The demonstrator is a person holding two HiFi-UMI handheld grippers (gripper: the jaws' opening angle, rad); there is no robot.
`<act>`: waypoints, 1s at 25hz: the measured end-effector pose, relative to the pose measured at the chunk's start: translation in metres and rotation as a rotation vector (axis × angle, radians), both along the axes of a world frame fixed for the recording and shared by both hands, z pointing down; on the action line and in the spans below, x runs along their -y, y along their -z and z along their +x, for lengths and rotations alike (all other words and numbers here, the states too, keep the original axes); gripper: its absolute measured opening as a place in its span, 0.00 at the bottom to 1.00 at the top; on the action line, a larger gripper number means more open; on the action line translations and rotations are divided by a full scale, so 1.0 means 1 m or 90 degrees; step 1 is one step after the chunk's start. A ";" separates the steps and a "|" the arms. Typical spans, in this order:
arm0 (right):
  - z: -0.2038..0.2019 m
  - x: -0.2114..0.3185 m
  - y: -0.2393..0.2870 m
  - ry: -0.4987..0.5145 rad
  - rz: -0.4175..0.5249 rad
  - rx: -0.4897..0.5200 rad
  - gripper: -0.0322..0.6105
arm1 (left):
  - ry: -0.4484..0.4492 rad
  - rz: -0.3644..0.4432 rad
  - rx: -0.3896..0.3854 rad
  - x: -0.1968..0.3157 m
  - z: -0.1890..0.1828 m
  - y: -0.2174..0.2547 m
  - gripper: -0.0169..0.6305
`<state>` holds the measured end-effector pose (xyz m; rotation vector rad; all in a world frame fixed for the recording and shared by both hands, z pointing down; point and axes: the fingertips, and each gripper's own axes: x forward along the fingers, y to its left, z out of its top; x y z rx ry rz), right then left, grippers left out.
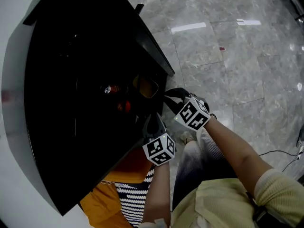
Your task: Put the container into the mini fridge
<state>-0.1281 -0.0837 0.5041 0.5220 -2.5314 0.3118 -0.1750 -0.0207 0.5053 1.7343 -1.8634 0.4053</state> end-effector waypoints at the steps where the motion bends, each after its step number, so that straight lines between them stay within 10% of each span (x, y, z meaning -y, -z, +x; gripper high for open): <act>1: 0.001 0.002 0.009 -0.012 -0.003 0.011 0.12 | -0.002 0.004 -0.002 -0.001 0.002 0.006 0.07; 25: 0.060 -0.029 0.144 -0.088 -0.002 0.067 0.10 | -0.041 0.064 -0.041 -0.036 0.016 0.125 0.06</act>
